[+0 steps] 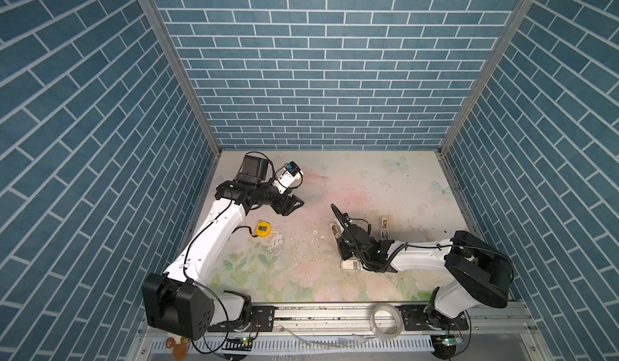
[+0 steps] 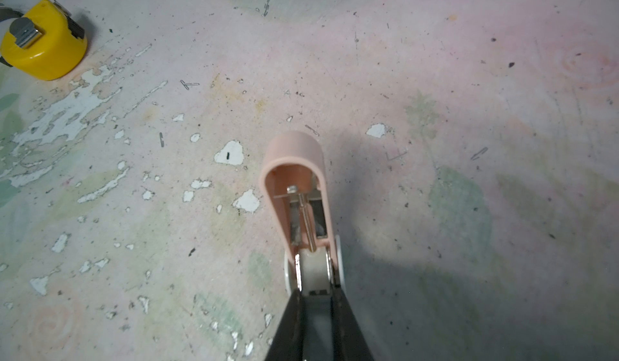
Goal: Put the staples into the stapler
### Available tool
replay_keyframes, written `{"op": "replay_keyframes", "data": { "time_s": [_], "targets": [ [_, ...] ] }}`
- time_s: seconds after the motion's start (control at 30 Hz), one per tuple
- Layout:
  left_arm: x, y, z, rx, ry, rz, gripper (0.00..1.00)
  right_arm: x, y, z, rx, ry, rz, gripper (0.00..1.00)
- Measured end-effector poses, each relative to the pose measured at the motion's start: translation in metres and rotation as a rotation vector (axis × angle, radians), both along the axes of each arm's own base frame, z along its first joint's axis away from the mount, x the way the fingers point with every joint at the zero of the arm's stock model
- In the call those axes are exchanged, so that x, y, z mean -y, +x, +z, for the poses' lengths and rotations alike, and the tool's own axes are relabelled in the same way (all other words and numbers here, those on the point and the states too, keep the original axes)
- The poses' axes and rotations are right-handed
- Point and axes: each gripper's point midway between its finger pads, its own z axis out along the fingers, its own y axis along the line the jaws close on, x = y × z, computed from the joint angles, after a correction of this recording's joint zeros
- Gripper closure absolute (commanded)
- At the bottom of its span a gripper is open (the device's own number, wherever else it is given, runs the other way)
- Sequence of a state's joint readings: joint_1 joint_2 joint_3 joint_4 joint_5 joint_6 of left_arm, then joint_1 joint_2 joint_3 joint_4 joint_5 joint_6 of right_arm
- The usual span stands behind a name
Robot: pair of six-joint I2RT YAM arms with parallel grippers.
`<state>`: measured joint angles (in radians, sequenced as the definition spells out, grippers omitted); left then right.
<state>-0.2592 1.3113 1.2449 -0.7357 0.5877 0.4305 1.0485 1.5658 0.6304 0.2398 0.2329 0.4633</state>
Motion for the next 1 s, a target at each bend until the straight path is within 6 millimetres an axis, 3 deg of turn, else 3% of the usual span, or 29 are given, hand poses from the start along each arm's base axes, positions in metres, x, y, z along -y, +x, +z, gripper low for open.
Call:
{"op": "replay_keyframes", "data": {
  "time_s": [0.57, 1.0],
  "targets": [
    [-0.001, 0.002, 0.007, 0.01, 0.004, 0.005, 0.27, 0.007, 0.0, -0.002, 0.038, 0.002, 0.005, 0.84],
    [-0.003, 0.002, 0.009, 0.012, 0.019, 0.009, 0.28, 0.002, 0.003, 0.022, 0.082, 0.073, 0.001, 0.84]
  ]
}}
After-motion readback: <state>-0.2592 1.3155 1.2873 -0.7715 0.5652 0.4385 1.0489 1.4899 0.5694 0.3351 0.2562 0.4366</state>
